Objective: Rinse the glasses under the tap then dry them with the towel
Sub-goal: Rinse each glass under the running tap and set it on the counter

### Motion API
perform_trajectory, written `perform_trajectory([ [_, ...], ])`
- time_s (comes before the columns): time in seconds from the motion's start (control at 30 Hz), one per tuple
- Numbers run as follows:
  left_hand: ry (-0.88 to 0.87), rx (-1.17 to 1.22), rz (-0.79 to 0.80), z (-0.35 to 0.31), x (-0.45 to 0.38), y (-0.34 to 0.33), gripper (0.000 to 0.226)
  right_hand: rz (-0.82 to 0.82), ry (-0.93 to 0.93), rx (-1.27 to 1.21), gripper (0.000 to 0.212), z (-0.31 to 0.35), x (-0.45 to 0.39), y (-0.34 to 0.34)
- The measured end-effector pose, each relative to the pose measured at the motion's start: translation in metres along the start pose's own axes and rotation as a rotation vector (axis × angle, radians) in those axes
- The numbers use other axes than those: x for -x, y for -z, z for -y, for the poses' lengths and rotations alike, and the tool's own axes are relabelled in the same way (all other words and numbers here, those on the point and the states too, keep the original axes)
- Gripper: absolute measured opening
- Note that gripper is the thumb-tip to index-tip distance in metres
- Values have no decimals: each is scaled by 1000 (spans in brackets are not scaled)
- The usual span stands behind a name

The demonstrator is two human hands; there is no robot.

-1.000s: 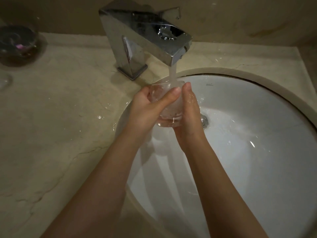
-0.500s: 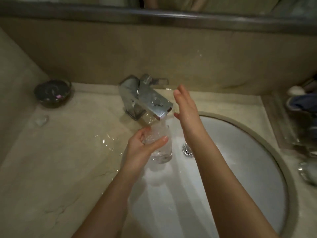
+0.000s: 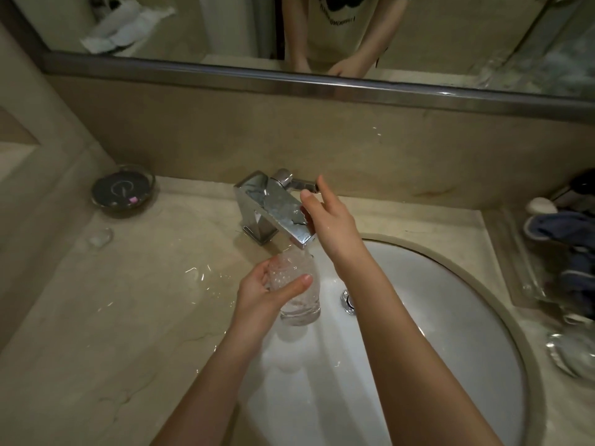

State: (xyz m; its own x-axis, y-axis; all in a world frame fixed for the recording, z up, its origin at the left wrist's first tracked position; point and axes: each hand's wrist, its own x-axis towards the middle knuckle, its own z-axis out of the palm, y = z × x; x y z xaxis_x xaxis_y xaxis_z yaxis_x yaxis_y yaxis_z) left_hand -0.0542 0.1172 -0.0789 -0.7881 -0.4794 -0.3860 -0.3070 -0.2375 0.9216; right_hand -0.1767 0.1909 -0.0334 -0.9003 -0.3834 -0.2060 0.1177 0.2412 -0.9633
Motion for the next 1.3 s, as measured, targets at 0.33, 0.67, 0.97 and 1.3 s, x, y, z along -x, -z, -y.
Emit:
perform_trajectory([
  [0.33,9,49,-5,-3,12,-2,41,48,-89,-119,64,8,32,4],
  [0.67,394,-44,64,-12,40,4,70,181,-566,4,59,-27,107,21],
  [0.97,741,7,287,-13,58,9,76,161,-759,22,63,-18,141,26],
  [1.3,715,-100,384,-24,88,28,64,55,-813,-146,53,-8,189,8],
])
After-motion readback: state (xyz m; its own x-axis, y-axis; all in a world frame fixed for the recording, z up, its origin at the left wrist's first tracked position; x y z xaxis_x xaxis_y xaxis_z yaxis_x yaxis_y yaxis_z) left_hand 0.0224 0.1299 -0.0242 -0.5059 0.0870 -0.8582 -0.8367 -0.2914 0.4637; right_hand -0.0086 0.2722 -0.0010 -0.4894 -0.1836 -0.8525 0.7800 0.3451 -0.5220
